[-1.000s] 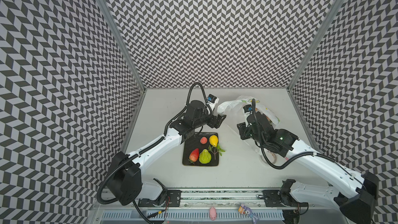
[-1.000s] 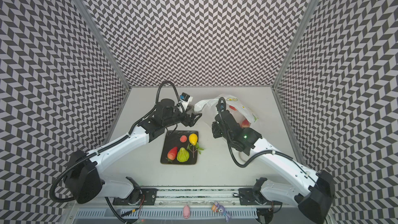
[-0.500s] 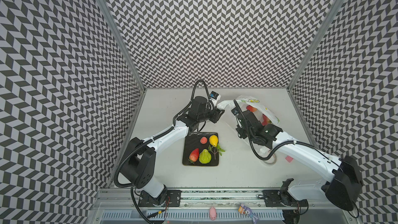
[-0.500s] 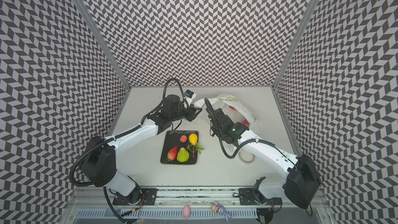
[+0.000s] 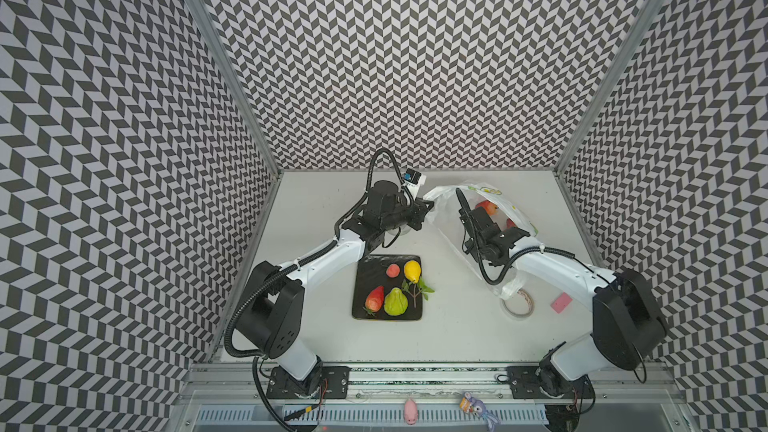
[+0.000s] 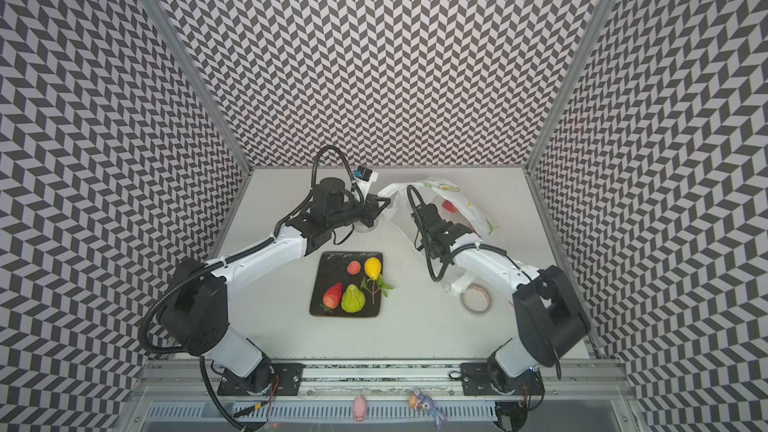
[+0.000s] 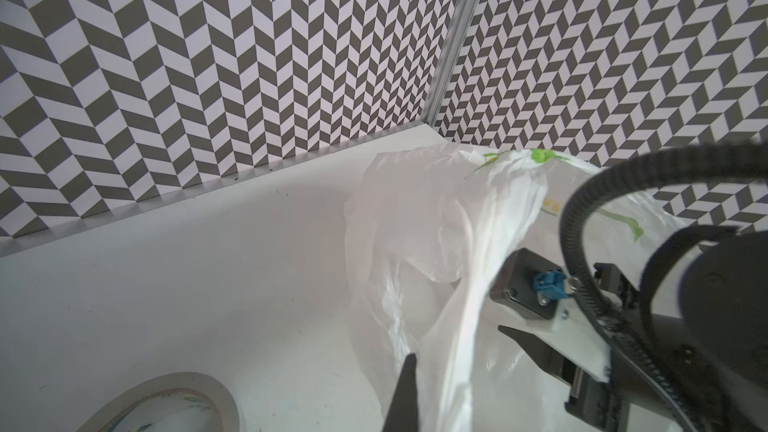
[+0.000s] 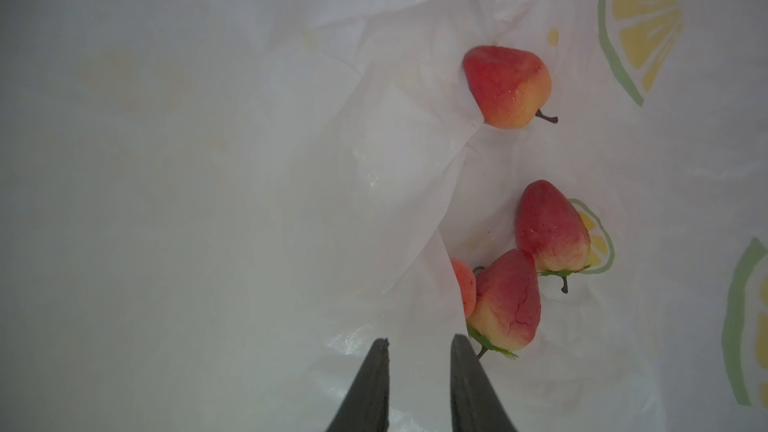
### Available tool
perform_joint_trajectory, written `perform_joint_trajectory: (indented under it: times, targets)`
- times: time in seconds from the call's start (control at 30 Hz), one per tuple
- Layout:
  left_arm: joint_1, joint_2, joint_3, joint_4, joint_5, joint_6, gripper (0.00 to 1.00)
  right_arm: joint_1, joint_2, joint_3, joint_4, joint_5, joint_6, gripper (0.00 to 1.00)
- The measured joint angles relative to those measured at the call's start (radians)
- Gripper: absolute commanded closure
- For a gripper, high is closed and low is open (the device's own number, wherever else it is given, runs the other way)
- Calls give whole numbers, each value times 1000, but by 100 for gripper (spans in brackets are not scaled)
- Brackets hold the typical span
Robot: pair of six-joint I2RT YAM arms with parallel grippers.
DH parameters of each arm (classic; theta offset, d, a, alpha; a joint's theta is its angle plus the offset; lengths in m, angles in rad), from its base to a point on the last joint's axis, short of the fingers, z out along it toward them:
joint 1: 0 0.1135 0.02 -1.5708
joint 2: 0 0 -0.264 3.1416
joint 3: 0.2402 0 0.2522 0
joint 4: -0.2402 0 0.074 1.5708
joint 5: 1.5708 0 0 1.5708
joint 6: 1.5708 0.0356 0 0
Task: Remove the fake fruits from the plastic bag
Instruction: 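Lower the open right gripper onto the strawberries and peach inside the bag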
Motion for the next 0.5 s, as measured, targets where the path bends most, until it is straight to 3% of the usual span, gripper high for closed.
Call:
perform_joint_trajectory:
  times: [0.23, 0.5]
  targets:
    - [-46, -58, -42, 21, -2, -35, 100, -66, 76, 33, -12, 21, 116, 69]
    - [-109, -155, -124, 41, -8, -43, 100, -189, 132, 79, -26, 3, 272, 56]
